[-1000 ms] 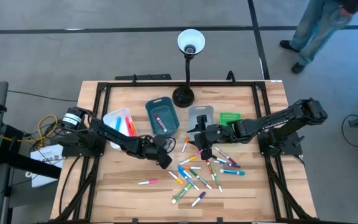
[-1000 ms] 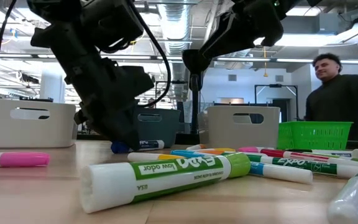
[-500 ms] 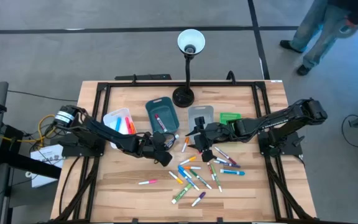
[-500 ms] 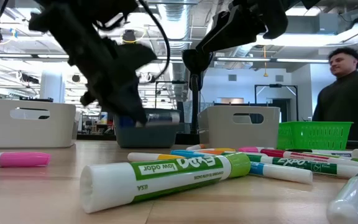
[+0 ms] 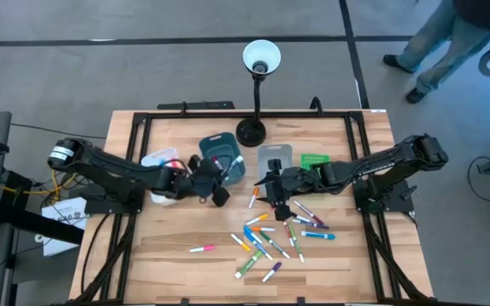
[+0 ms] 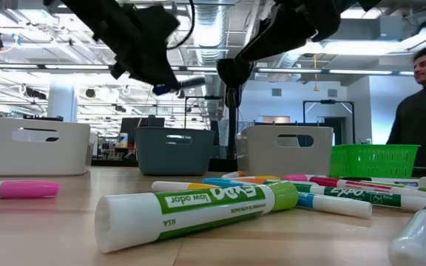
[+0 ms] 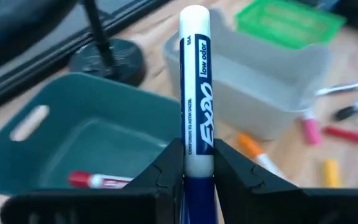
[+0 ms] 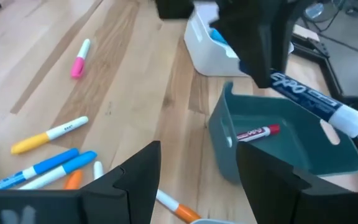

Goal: Pick & Place Markers
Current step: Put the dark blue big marker pen into the blue bin

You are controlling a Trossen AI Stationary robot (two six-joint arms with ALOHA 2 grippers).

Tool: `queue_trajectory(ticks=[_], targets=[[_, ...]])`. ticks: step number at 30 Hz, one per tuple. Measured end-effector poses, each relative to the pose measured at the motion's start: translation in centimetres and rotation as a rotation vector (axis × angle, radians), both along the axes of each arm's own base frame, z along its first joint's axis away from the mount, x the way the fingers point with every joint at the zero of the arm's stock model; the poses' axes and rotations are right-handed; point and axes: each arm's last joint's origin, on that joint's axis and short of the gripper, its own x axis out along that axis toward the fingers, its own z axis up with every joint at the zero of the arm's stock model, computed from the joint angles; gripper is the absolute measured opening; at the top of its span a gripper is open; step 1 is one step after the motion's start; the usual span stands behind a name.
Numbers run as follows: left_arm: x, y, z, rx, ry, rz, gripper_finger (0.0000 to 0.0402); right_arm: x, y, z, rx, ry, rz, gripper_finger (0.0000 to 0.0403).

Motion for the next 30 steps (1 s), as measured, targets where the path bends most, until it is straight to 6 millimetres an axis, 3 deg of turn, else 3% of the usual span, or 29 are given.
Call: queue_trajectory(ticks=[6,12,20,26,30], targets=[[-0.2,3.9,-1.3,-0.046,0.106,0.101,0.0065,-0.1,0.0,-0.1,0.058,0.007,-0.040,0.0201],[-1.2,6.3,-3.3,-0.108,0.190,0.096,0.0065,-0.3,0.0,-0.4,0.073,0.042,-0.054,0.0201],[-2.4,8.0,-5.5,-0.113,0.229,0.131,0.0067,-0.3,0.0,-0.4,0.095,0.045,-0.070,0.0201],[-1.5,9.1,-5.3,-0.150,0.102,0.119,0.0072,-0.2,0.1,-0.2,0.091,0.028,-0.064,0.0201],[-1.0,9.6,-6.8,-0.182,0.135,0.114,0.0071,-0.2,0.1,-0.2,0.090,0.024,-0.063,0.0201]])
